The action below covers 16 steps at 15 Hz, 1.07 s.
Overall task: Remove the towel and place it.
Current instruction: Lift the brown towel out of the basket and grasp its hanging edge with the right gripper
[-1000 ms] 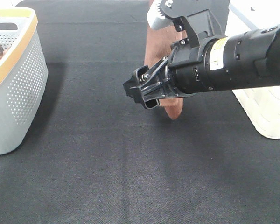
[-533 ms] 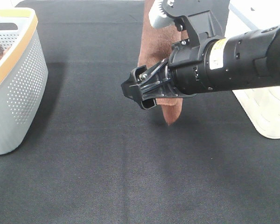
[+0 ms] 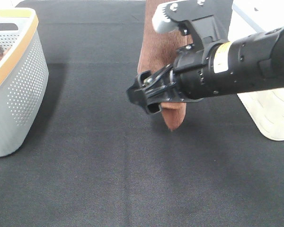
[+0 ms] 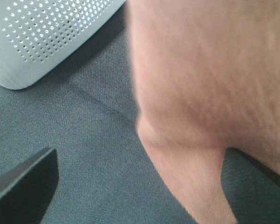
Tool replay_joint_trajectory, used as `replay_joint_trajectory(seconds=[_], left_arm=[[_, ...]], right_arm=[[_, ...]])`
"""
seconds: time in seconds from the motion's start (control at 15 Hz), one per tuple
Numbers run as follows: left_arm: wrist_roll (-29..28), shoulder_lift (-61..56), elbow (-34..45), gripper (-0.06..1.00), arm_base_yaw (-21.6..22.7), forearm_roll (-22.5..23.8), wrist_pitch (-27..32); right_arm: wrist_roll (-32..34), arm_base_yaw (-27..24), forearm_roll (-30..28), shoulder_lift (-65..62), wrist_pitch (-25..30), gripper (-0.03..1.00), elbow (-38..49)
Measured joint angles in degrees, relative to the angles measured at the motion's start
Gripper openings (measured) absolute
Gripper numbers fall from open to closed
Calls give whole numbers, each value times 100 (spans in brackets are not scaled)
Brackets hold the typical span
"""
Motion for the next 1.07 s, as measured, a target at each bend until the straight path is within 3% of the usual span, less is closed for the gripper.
replay_joint_trajectory(seconds=[0.2,0.4,0.6,0.87,0.93,1.07], left_arm=[[-103,-126,0,0,0,367,-6],[-705,-126,0,0,0,1106,-11],[-1415,-126,0,0,0,1902,-269],[-2601,-103,0,0,0,3300,-831],[-3008,-29,0,0,0,3730,-928],[-3352,132,0,0,0,3982,-1066]], right_arm=[[23,-441,0,0,63,89,0],[23,-384,143,0,-372,89,0],[23,-275,155,0,-642,89,0],[23,-269,155,0,-699,89,0],[23,-269,155,0,-1094,89,0],[229,-269,155,0,-1765,88,0]])
